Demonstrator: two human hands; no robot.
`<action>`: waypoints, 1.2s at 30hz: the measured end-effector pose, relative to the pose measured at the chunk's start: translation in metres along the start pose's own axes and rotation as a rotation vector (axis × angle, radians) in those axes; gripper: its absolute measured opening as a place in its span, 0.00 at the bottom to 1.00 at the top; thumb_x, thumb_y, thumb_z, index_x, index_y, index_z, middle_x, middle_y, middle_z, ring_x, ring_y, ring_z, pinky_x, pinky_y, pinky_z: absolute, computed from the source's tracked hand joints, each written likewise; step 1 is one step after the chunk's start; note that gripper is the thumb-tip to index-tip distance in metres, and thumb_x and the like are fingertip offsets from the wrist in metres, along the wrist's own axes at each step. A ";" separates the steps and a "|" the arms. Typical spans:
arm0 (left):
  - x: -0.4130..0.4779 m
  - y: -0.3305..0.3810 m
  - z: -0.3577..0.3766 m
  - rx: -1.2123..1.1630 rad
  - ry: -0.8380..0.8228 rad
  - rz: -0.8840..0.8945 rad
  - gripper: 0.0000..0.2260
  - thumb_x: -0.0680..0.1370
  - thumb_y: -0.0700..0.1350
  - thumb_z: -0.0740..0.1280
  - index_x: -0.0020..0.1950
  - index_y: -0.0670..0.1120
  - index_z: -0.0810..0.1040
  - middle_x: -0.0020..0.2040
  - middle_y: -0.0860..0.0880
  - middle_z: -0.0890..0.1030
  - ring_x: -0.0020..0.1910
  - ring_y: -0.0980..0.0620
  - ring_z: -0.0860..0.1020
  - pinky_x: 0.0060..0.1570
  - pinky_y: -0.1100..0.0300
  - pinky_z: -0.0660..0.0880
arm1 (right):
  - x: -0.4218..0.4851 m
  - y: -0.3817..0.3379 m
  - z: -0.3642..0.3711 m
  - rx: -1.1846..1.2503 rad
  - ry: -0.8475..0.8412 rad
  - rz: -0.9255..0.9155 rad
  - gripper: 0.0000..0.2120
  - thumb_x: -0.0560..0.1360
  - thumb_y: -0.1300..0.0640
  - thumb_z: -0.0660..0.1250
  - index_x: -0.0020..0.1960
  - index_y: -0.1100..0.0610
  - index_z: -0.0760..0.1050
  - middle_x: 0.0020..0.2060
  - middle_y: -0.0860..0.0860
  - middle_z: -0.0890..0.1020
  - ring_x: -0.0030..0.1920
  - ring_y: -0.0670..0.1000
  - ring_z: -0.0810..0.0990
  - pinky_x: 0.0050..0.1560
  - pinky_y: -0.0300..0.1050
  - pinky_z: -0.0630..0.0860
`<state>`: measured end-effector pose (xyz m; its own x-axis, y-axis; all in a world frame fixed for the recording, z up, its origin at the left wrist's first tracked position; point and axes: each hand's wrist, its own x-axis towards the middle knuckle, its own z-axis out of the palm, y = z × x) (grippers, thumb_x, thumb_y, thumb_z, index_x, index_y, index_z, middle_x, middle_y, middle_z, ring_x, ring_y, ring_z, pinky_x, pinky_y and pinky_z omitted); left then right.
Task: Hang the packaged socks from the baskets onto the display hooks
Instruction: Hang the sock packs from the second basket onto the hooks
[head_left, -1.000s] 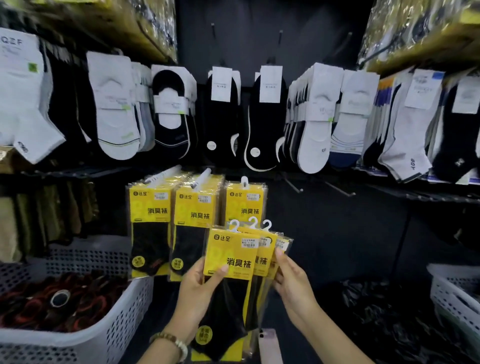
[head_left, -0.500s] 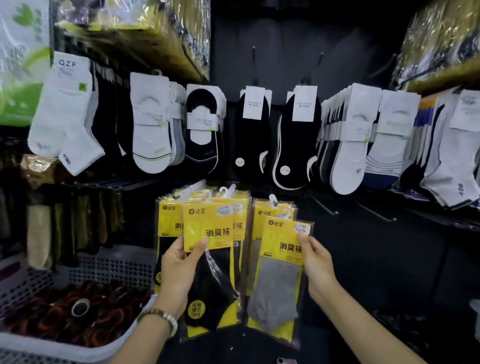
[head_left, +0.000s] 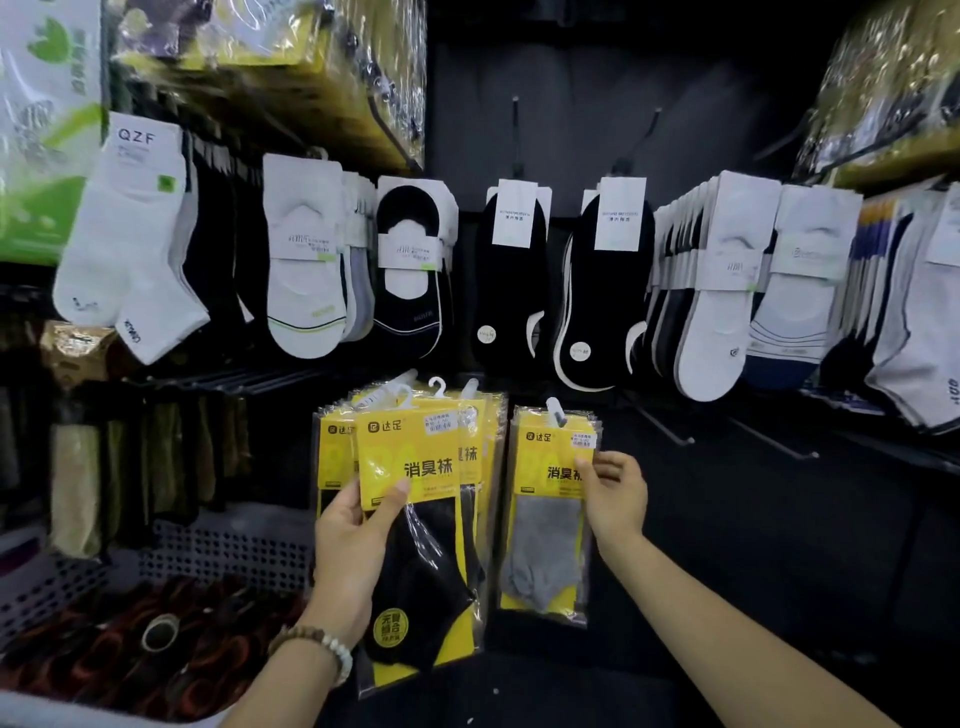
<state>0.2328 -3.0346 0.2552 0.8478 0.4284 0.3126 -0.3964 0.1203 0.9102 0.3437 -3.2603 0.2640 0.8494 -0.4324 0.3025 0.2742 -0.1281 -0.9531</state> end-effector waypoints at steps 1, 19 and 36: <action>0.000 -0.002 0.001 0.000 -0.003 -0.005 0.08 0.73 0.48 0.71 0.50 0.59 0.78 0.47 0.64 0.83 0.48 0.66 0.80 0.51 0.64 0.72 | -0.002 0.002 -0.002 -0.050 0.025 -0.007 0.15 0.73 0.56 0.72 0.56 0.56 0.72 0.51 0.53 0.78 0.47 0.50 0.78 0.46 0.45 0.77; -0.038 -0.008 0.029 0.019 -0.135 -0.109 0.07 0.76 0.47 0.68 0.52 0.57 0.77 0.46 0.64 0.83 0.46 0.68 0.80 0.40 0.71 0.71 | -0.086 -0.026 -0.027 0.314 -0.523 0.279 0.10 0.80 0.51 0.60 0.58 0.52 0.75 0.51 0.49 0.85 0.52 0.48 0.83 0.52 0.43 0.76; -0.011 0.008 0.013 0.072 -0.069 -0.051 0.13 0.75 0.47 0.69 0.59 0.51 0.76 0.52 0.56 0.82 0.52 0.59 0.78 0.47 0.65 0.71 | -0.021 -0.038 -0.036 0.069 -0.382 0.061 0.09 0.80 0.56 0.61 0.56 0.58 0.76 0.49 0.53 0.83 0.50 0.51 0.82 0.50 0.43 0.79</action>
<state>0.2252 -3.0495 0.2624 0.8896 0.3602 0.2808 -0.3275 0.0746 0.9419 0.2988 -3.2786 0.2939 0.9683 -0.0720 0.2392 0.2363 -0.0461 -0.9706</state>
